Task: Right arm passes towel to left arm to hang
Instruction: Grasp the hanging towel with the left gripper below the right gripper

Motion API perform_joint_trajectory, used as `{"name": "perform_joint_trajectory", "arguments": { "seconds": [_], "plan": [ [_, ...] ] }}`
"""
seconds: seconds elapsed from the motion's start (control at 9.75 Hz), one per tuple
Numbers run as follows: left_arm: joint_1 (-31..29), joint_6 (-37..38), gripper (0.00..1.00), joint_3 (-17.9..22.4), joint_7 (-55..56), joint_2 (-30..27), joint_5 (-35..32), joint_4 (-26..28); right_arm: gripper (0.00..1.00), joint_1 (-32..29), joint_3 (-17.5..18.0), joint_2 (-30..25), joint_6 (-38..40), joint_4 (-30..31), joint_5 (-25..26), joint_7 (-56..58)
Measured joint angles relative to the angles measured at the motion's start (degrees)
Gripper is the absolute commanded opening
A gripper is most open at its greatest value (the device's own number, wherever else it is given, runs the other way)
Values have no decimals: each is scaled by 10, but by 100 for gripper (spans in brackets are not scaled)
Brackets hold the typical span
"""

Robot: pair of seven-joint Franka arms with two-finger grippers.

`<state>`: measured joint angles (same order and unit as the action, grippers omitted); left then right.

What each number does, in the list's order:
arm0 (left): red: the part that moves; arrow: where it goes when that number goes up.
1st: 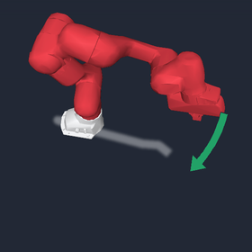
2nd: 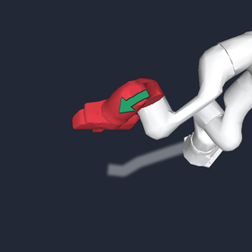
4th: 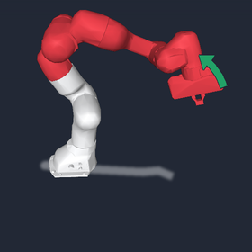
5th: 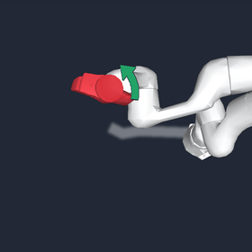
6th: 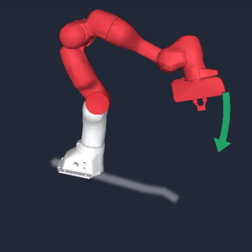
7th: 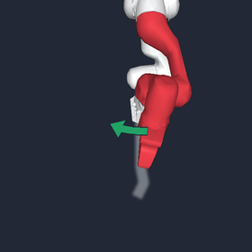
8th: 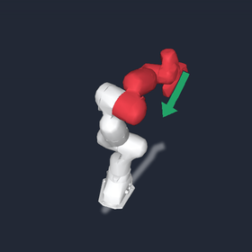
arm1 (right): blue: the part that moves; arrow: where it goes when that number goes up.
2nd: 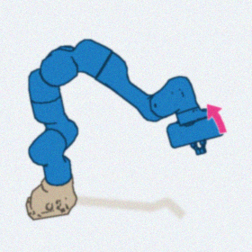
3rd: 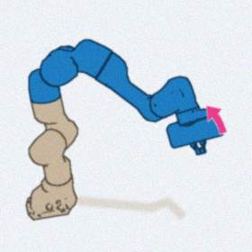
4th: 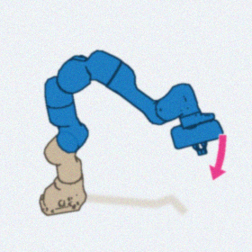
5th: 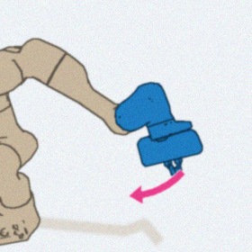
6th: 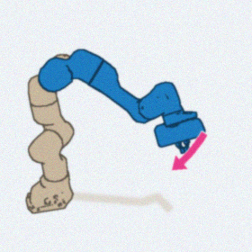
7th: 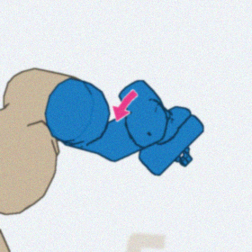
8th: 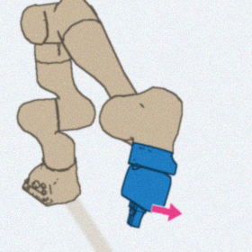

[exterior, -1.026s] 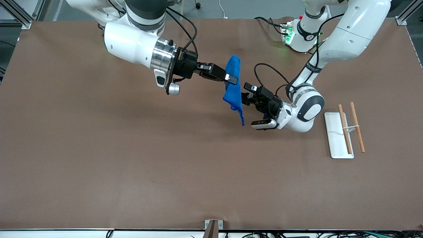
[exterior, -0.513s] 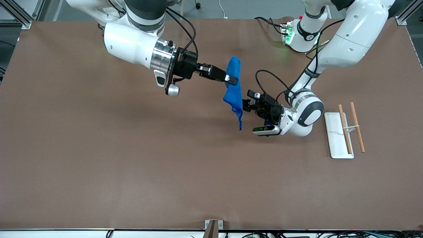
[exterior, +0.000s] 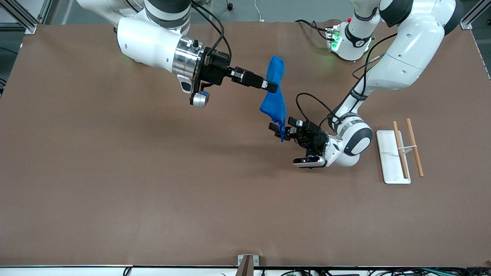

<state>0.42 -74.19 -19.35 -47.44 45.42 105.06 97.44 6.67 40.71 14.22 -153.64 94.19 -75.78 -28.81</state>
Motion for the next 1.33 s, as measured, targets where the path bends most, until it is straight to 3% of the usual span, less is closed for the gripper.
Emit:
{"name": "perform_joint_trajectory", "arguments": {
  "seconds": [0.21,0.31,0.92,1.23,1.33],
  "plan": [
    [-7,2,94,-25,1,-4,0,4,0,0,0,0,0,0,0,0],
    [-11,2,85,-38,1,-11,0,11,0,0,0,0,0,0,0,0],
    [-44,2,7,-45,8,-65,-3,65,0,0,0,0,-7,0,0,0],
    [-68,-3,0,-45,44,-84,-20,74,1,0,0,0,-7,0,0,0],
    [-81,-13,0,-45,76,-104,-23,81,44,0,0,0,-8,0,0,0]
  ]
}}
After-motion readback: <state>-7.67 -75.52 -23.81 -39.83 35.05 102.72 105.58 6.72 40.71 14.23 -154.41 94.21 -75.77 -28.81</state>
